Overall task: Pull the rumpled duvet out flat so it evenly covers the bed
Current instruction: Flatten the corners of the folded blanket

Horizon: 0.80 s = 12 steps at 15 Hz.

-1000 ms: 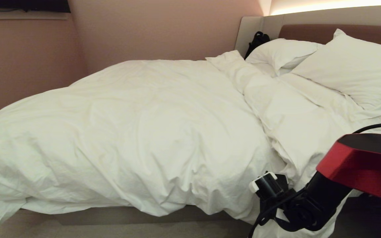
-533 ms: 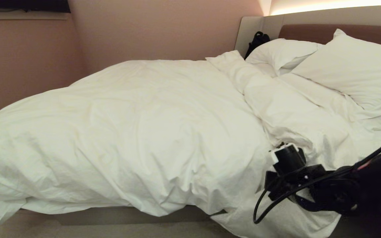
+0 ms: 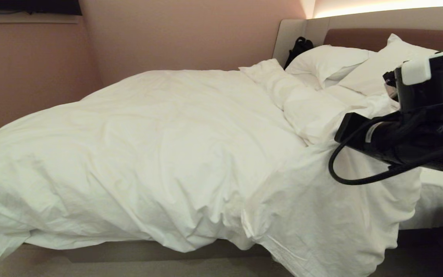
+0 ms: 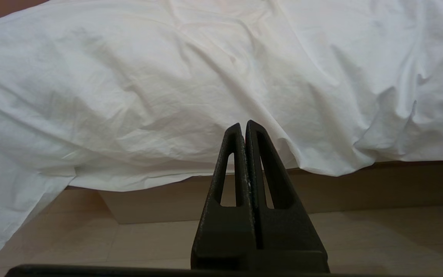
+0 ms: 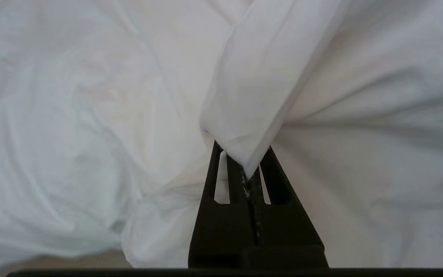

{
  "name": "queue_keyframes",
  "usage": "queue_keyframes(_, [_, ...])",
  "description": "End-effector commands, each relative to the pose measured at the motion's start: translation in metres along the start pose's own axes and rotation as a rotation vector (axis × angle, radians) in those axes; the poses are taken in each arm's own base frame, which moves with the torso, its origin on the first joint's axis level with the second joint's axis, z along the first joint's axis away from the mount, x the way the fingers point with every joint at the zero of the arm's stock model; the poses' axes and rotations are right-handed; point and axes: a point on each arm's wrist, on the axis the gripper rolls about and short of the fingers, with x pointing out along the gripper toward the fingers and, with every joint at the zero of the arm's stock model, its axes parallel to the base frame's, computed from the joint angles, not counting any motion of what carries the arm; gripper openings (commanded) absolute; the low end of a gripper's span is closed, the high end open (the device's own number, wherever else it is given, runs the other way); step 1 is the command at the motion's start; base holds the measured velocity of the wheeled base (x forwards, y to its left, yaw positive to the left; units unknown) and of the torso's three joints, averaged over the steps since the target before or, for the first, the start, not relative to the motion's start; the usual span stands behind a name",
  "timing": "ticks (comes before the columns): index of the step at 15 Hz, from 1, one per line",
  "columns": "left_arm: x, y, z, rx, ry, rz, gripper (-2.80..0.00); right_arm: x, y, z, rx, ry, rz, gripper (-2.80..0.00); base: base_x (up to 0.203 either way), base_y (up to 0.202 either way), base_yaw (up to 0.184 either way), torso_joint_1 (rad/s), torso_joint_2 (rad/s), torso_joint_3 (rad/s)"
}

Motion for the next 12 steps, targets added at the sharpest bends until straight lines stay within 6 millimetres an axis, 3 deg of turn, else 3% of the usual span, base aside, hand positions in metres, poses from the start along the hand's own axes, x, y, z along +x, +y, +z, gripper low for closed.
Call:
queue_keyframes(1, [0.000, 0.000, 0.000, 0.000, 0.001, 0.000, -2.80, -0.014, -0.013, -0.010, -0.058, 0.164, -0.064, -2.80, 0.000, 0.000, 0.000, 0.000, 0.00, 0.000])
queue_keyframes(5, [0.000, 0.000, 0.000, 0.002, 0.001, -0.001, -2.80, -0.010, -0.002, -0.004, 0.001, 0.209, 0.031, -2.80, 0.000, 0.000, 0.000, 0.000, 0.00, 0.000])
queue_keyframes(7, [0.000, 0.000, 0.000, 0.002, 0.001, -0.001, -2.80, 0.012, 0.004, -0.011, -0.016, 0.241, 0.002, -2.80, 0.000, 0.000, 0.000, 0.000, 0.00, 0.000])
queue_keyframes(12, [0.000, 0.000, 0.000, 0.000, 0.001, -0.001, -2.80, 0.077, 0.006, -0.058, -0.073, 0.384, -0.114, -2.80, 0.000, 0.000, 0.000, 0.000, 0.00, 0.000])
